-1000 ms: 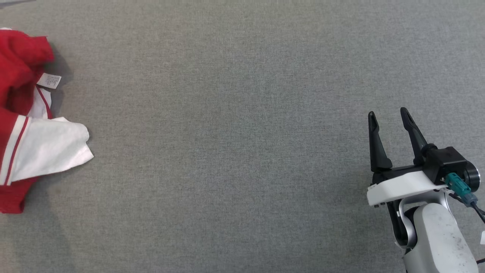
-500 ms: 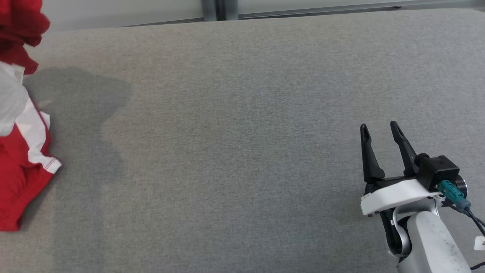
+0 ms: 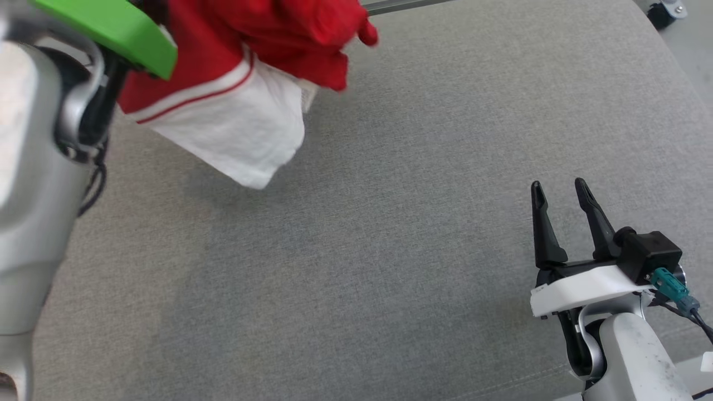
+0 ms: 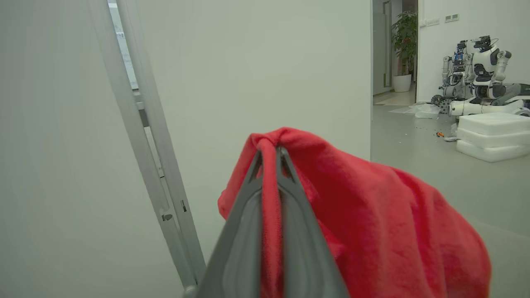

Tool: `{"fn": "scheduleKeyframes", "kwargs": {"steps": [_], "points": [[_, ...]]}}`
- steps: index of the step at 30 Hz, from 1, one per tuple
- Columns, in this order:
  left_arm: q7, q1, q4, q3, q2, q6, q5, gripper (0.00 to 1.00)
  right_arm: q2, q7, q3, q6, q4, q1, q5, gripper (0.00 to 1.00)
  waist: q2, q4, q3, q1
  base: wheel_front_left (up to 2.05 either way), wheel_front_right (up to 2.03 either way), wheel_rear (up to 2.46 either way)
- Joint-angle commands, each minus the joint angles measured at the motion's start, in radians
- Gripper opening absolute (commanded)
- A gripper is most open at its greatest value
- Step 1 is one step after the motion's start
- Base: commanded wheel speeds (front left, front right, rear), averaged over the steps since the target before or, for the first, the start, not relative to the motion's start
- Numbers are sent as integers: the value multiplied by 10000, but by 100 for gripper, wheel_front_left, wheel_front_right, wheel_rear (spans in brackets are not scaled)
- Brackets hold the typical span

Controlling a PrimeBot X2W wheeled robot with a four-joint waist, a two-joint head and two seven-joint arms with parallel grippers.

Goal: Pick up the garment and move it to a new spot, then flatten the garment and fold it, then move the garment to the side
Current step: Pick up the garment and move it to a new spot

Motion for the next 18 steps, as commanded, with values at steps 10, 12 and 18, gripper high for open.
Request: {"fn": "scheduleKeyframes", "kwargs": {"steps": [10,12,18], "points": [[-689,2406,372,-1134,-1392,387,-112,0,-25,-30,68,-7,-43,-26,151,100,-1,-266,285,1,0,0,0],[-873,3092,748,-1386,-1679,465,-220,0,-27,-30,158,-7,-29,-97,168,100,-1,-238,308,1,0,0,0],[-1458,4419,1666,-2069,-2442,363,-259,0,-25,-30,207,-7,54,-76,101,100,-1,-39,238,1,0,0,0]]}}
